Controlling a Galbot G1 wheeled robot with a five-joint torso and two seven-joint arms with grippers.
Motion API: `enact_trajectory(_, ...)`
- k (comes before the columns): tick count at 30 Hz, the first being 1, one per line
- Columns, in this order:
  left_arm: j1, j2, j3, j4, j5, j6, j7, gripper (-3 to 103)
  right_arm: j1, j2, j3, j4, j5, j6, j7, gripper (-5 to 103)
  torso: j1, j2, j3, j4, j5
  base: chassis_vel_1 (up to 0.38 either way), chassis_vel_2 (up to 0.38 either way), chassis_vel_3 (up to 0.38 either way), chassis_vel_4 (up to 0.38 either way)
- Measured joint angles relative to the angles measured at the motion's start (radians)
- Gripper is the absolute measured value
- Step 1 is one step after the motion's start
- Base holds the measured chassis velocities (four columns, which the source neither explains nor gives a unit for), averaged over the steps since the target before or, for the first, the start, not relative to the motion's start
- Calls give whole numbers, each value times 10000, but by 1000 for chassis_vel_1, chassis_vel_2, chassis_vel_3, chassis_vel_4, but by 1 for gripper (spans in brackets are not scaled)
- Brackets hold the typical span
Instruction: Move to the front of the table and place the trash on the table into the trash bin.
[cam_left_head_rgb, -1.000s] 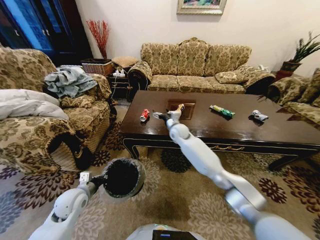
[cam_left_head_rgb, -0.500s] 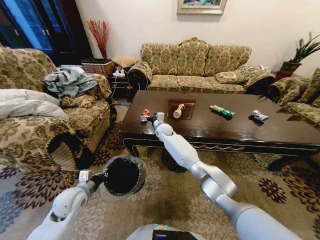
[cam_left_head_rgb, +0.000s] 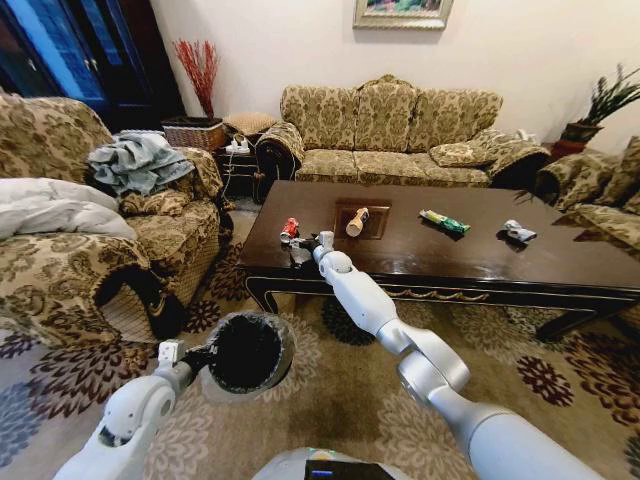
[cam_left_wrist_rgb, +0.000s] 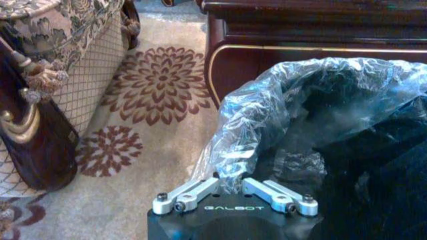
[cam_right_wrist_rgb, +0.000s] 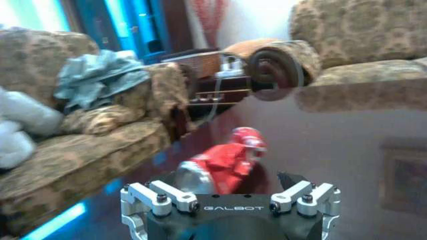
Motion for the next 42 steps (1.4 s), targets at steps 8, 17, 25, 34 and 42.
enact_trajectory(8, -164, 36, 86, -15, -35, 0, 2, 0, -724, -68, -1472, 2229, 23, -604, 1200, 100, -1, 0, -1, 5, -1, 0, 0, 0, 0)
enact_trajectory(17, -193, 40, 137, 55, -10, 0, 100, 0, -984, -763, -2214, 4404, 198, -1066, 2286, 100, -1, 0, -2, 2, 0, 0, 0, 0, 0)
enact_trajectory(25, -55, -26, 49, 201, 195, 0, 305, 0, -996, -1057, -2364, 4830, 248, -1184, 2500, 100, -1, 0, -1, 1, 0, 0, 0, 0, 0)
enact_trajectory(34, -52, -18, 23, 266, 267, 0, 367, 0, -895, -998, -2358, 4787, 312, -1218, 2607, 100, -1, 0, 0, 2, 1, -4, 5, 4, -6)
enact_trajectory(42, -70, -35, 58, 326, 305, 0, 373, 0, -887, -986, -2319, 4657, 312, -1218, 2601, 100, 0, 0, 0, 2, 0, -47, 58, 56, -48)
